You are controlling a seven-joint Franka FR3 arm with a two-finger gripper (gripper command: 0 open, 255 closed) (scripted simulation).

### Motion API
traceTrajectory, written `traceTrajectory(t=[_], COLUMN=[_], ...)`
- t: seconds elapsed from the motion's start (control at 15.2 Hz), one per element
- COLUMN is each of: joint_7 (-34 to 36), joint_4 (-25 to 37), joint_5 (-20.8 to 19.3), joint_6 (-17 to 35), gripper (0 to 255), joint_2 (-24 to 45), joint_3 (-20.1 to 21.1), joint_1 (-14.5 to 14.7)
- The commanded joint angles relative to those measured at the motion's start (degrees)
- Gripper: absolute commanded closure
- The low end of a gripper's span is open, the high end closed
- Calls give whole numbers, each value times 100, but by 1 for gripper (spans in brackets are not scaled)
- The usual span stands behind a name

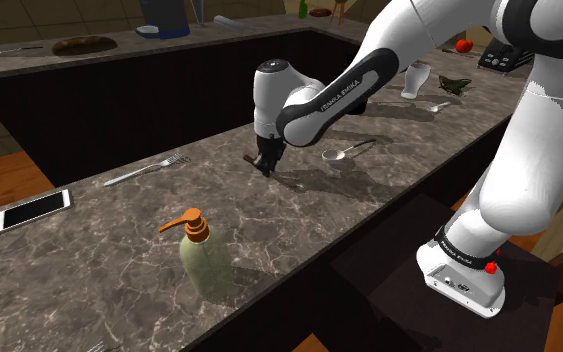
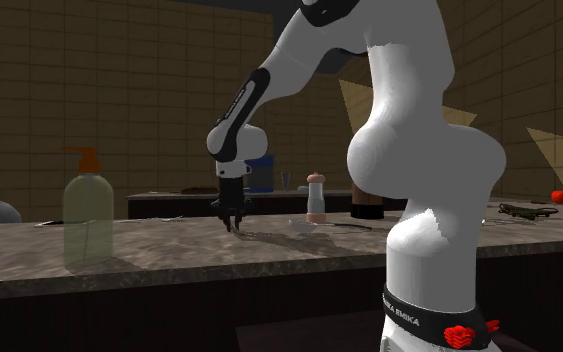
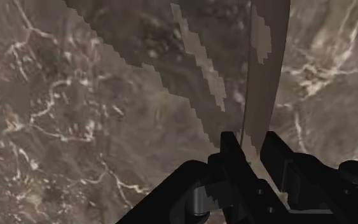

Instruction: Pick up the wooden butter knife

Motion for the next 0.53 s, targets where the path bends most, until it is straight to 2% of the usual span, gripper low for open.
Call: traceTrajectory(t=[0.0,0.46], joint_7=[8,-34], joint_4=[-5,-30], joint_5=[-22,29], joint_6=[-17,-71], gripper=[255,255], joint_2=[43,-44], joint_3=[-44,-28], joint_1=[-26,-43])
